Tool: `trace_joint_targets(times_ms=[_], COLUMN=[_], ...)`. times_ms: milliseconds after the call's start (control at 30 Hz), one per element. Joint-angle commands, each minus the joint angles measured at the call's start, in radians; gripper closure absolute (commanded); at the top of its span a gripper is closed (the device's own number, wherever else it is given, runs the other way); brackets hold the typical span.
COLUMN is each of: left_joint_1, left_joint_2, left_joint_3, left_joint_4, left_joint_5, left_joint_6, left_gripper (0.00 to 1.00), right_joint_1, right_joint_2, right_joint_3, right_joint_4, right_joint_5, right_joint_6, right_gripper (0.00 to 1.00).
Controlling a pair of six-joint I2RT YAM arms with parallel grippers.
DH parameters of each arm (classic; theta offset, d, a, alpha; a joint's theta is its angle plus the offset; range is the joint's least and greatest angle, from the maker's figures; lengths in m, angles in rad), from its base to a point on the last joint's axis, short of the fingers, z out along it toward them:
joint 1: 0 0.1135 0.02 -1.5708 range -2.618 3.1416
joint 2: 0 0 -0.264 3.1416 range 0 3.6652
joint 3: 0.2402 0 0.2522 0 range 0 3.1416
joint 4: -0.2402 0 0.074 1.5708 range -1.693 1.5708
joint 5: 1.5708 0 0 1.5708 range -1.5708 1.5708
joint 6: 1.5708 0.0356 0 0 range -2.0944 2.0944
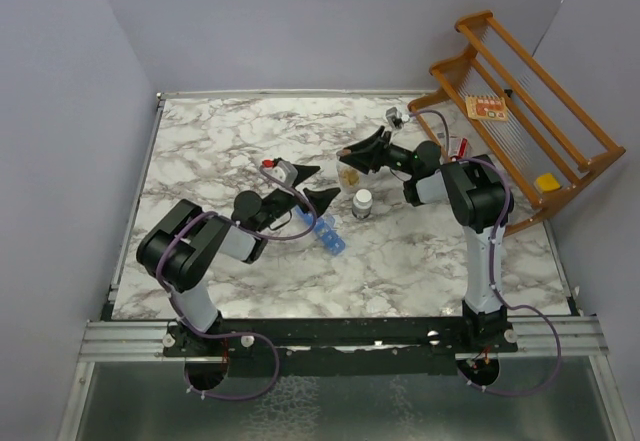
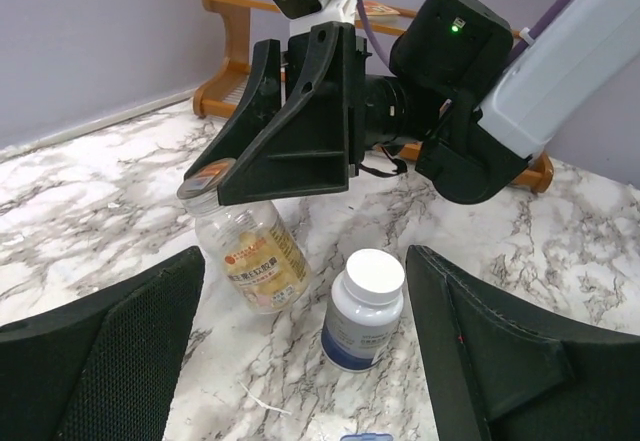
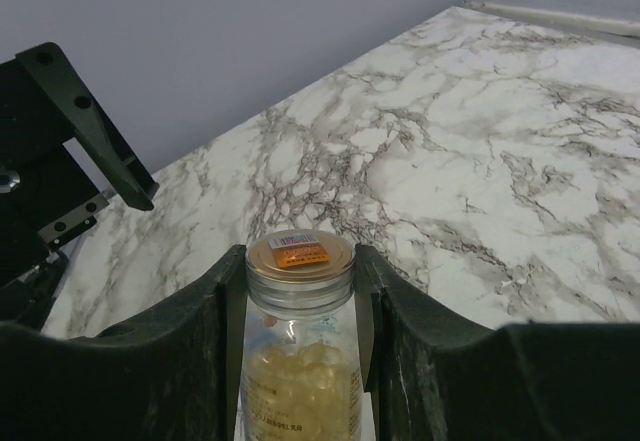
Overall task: Sort the pills into containers
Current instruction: Place the pill bottle at the center of the board.
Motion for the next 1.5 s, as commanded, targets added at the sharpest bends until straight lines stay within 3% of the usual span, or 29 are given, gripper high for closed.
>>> trace_joint_targets(times_ms=[0,300,967,1467], left_joint_1=[0.005,-0.001,-0.003,-0.003], left_joint_2=[0.01,-0.019,0.069,0.132], left_joint_3=[0.037,0.081,0.107,0.178], left_joint_4=[0.016,-0.137,0.04,0.032], left_joint_5=[0.027,0.058,-0.006,0.004], left_joint_6=[0.004,0.061,-0.061,-0.111], left_gripper=[0.17,0.17,0.21,0.22], right_joint_1=[0.003,0.039,0.085,0.102], right_joint_2=[-0.025,-0.08,-0.185,-0.205], right_joint_3=[0.035,0.067,-0.004,-0.011], right_joint_4=[0.33,0.33,0.33,0.33], right_joint_5=[-0.03,-0.035,-0.048,-0.088], right_joint_6=[0.031,0.048,-0.011,-0.029], right_gripper=[0.99,0.99,0.99,0.99])
